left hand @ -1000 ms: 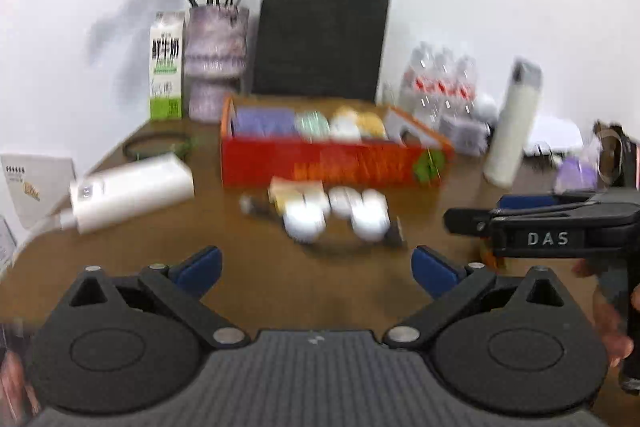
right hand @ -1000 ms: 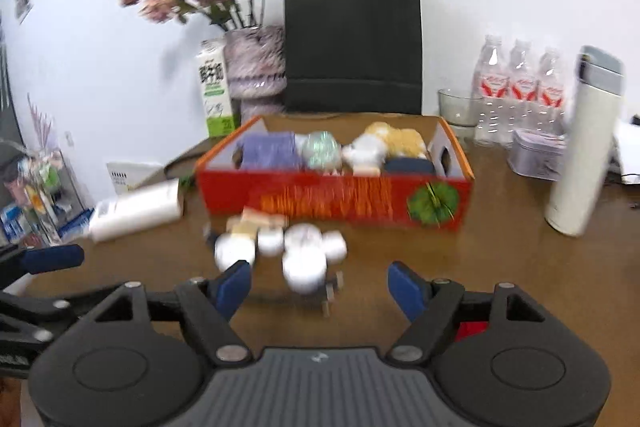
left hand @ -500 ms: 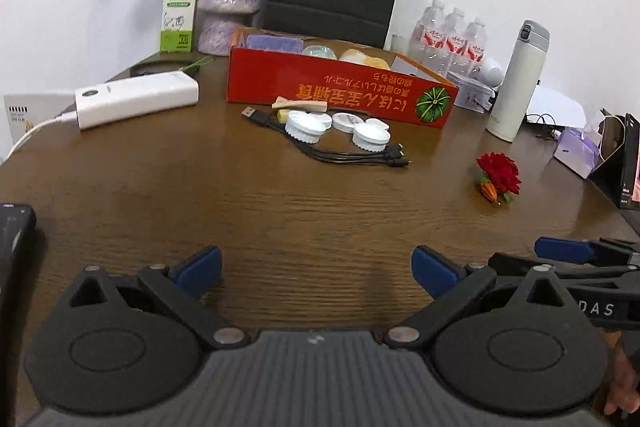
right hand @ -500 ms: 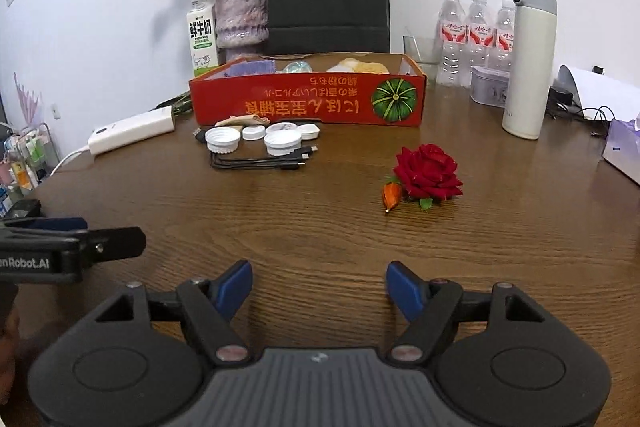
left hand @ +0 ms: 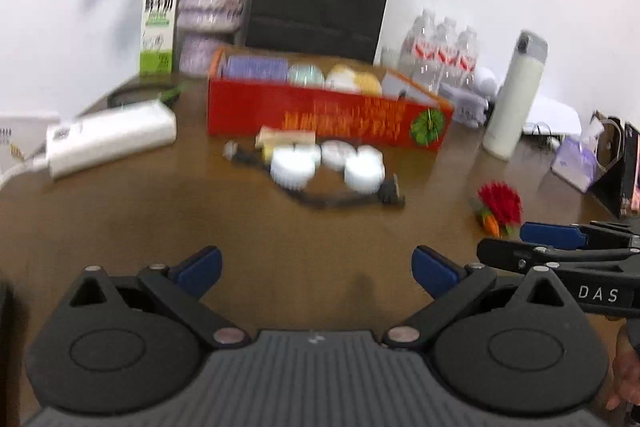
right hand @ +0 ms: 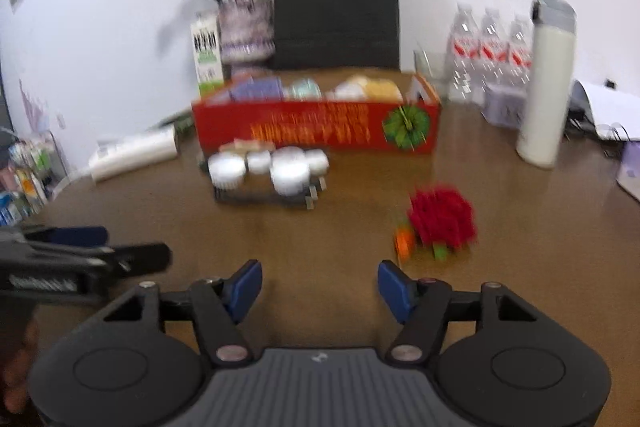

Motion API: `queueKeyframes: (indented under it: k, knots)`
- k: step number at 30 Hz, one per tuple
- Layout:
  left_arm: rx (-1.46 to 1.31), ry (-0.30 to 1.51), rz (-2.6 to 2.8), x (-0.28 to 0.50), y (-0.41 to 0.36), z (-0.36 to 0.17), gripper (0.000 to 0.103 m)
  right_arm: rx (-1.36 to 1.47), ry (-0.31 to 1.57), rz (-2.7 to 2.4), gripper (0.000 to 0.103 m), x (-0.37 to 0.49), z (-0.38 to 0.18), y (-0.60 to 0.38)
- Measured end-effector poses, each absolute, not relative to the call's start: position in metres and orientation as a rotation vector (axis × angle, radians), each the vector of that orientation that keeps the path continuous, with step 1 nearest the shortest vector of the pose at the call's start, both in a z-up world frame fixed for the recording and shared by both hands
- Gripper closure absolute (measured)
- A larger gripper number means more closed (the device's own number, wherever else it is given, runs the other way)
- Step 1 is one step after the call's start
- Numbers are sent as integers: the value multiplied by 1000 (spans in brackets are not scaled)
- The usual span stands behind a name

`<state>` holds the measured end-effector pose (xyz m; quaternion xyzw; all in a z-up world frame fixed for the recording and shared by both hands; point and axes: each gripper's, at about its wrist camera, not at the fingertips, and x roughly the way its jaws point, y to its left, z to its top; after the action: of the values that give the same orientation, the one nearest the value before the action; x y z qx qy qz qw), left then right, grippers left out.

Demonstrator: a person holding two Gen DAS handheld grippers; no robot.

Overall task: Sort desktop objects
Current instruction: 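Move both open tools back to the white lids beside the box, then grasp the white round puck with left tool while right grasps the white ribbed cap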

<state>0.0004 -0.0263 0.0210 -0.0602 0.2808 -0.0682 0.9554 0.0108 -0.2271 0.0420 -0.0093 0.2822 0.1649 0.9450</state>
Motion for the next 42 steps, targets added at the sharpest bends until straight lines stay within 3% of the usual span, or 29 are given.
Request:
queueKeyframes:
  k: [2, 9, 13, 14, 16, 17, 25, 29, 30, 31, 32, 33, 34, 39, 42]
  knots:
    - [-113, 527, -162, 21, -27, 30, 0, -38, 555, 331, 41, 28, 50, -221]
    - [-3, 594, -147, 112, -43, 25, 27, -5, 574, 337, 41, 79, 52, -222]
    - [-55, 629, -180, 128, -36, 12, 32, -27, 598, 353, 41, 92, 45, -217]
    - [-59, 632, -194, 127, -34, 11, 38, -31, 602, 355, 41, 95, 44, -214]
    - [-35, 655, -194, 128, -33, 9, 98, -34, 609, 367, 41, 102, 42, -209]
    - [-32, 659, -196, 127, -33, 9, 100, -35, 612, 371, 41, 105, 42, -205]
    - [-195, 521, -180, 96, 8, 42, 102, -60, 638, 424, 41, 128, 36, -175]
    - [-224, 550, -224, 88, 14, 42, 99, -65, 669, 425, 44, 141, 28, -165]
    - [-203, 553, -241, 86, 10, 40, 95, -75, 679, 418, 54, 145, 25, -162]
    - [-170, 560, -253, 85, 3, 37, 84, -77, 694, 405, 60, 149, 21, -160]
    - [-130, 571, -267, 85, -4, 33, 74, -63, 709, 399, 64, 153, 18, -161]
    - [-94, 574, -277, 85, -11, 31, 52, -39, 710, 403, 64, 155, 16, -163]
    - [-74, 568, -281, 84, -16, 27, 45, -29, 712, 407, 64, 156, 16, -166]
    - [-16, 599, -293, 104, -33, 18, 37, 16, 606, 352, 64, 132, 41, -188]
    - [44, 661, -265, 121, -43, 5, 41, 51, 559, 329, 64, 115, 56, -207]
